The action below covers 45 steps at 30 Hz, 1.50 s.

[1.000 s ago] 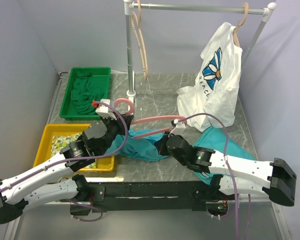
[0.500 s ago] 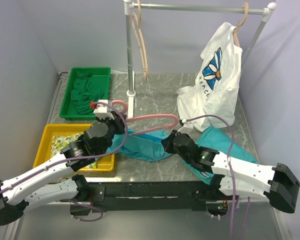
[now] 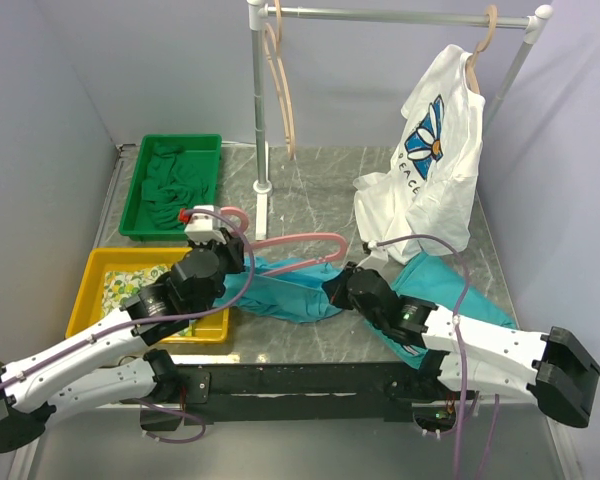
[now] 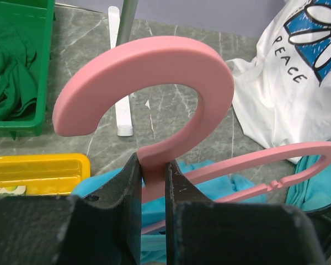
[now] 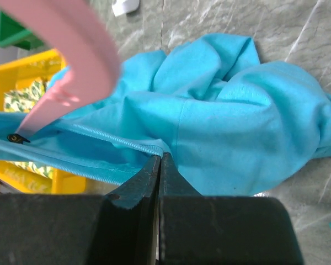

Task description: Place the t-shirt on the hanger

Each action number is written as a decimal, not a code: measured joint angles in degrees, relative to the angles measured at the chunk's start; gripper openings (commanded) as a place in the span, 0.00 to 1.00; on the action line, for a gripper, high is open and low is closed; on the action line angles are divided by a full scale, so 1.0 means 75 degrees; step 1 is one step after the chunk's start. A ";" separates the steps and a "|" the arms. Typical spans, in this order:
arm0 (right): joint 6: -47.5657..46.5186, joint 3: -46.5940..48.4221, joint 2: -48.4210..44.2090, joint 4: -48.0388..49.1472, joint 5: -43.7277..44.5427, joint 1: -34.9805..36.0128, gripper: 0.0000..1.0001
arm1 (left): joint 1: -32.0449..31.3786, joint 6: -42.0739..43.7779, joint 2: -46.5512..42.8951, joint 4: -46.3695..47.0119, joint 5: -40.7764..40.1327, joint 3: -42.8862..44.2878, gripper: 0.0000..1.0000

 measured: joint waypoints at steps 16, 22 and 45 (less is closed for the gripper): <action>-0.0539 0.0504 -0.0828 -0.0440 -0.0851 -0.1606 0.00 | -0.0052 0.0035 -0.0428 -0.0166 0.0038 0.0047 0.01; -0.1090 0.1338 -0.1157 -0.1110 -0.0889 -0.1702 0.00 | -0.0067 0.0580 -0.0420 -0.0137 0.0029 0.0408 0.01; -0.2903 0.5228 -0.1067 -0.4296 -0.0364 -0.1772 0.00 | -0.0102 0.2955 0.0029 0.0122 -0.0294 0.1574 0.01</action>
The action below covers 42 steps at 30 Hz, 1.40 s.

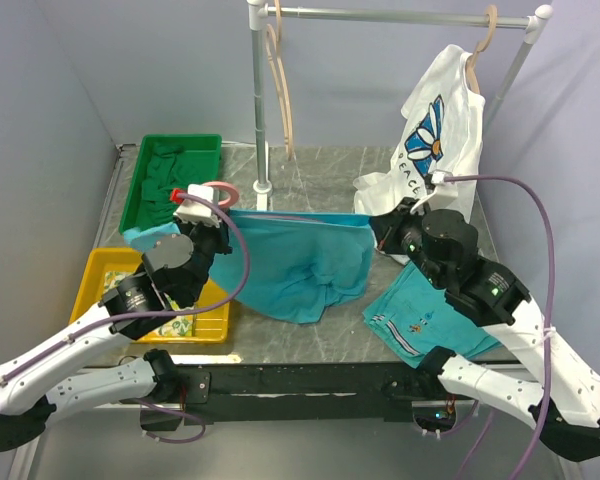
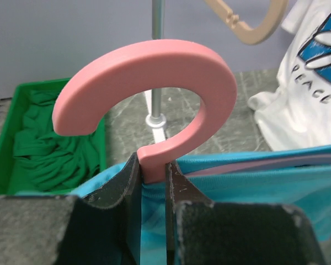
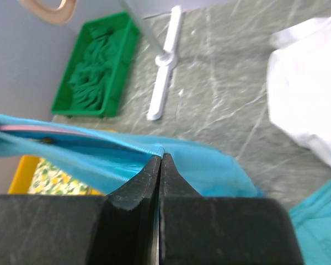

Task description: Place the t-shirt on the hanger

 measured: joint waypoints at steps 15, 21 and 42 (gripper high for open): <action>-0.0880 0.3028 0.2334 -0.1070 0.0274 0.1440 0.00 | -0.0213 0.0965 0.0323 -0.0152 -0.0245 0.0329 0.01; -0.1046 0.4663 0.3308 -0.1183 0.0321 0.1903 0.00 | -0.0213 0.0376 0.0501 0.0297 -0.0201 0.0335 0.01; -0.1888 0.6143 0.4657 -0.1731 -0.1317 0.0816 0.06 | -0.0210 0.0216 -0.0988 -0.0458 0.1553 -0.0038 0.01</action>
